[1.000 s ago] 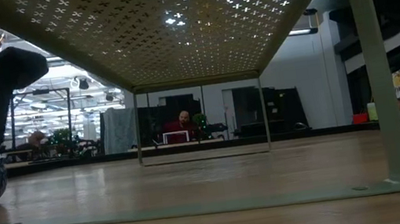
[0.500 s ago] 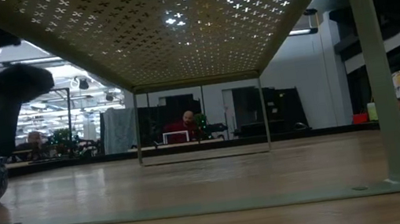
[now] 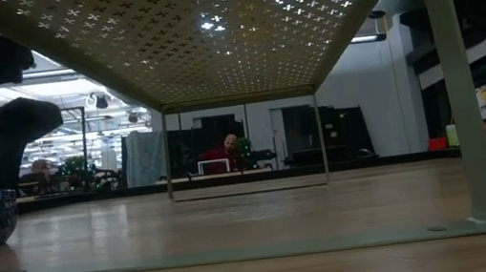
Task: Pick & Place candle stick holders
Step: Put the blue patterned scented candle on the shelf
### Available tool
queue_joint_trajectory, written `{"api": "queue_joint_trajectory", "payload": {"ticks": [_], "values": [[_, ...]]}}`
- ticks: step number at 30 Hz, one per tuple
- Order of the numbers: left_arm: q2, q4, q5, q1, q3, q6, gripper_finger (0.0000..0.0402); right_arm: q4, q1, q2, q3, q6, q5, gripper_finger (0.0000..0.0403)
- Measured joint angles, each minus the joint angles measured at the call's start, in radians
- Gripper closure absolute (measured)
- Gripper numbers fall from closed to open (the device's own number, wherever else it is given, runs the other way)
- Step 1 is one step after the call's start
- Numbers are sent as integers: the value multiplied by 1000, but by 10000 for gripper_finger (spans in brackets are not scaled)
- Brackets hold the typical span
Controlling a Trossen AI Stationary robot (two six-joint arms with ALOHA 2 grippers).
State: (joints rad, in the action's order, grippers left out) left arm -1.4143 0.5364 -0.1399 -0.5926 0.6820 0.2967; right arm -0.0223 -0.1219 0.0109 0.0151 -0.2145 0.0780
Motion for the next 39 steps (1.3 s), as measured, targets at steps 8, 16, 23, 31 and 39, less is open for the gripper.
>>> {"api": "queue_joint_trajectory", "payload": {"ticks": [8,16,23,31,39], "values": [[0,-76,-19,-1,-21,5,106,0,0,0,0,0,0,114],[0,-64,-17,-1,-21,52,119,0,0,0,0,0,0,114],[41,-10,7,-1,-21,115,119,0,0,0,0,0,0,114],[165,114,-5,-1,-21,176,119,0,0,0,0,0,0,114],[341,223,-73,3,-21,287,119,0,0,0,0,0,0,114]]}}
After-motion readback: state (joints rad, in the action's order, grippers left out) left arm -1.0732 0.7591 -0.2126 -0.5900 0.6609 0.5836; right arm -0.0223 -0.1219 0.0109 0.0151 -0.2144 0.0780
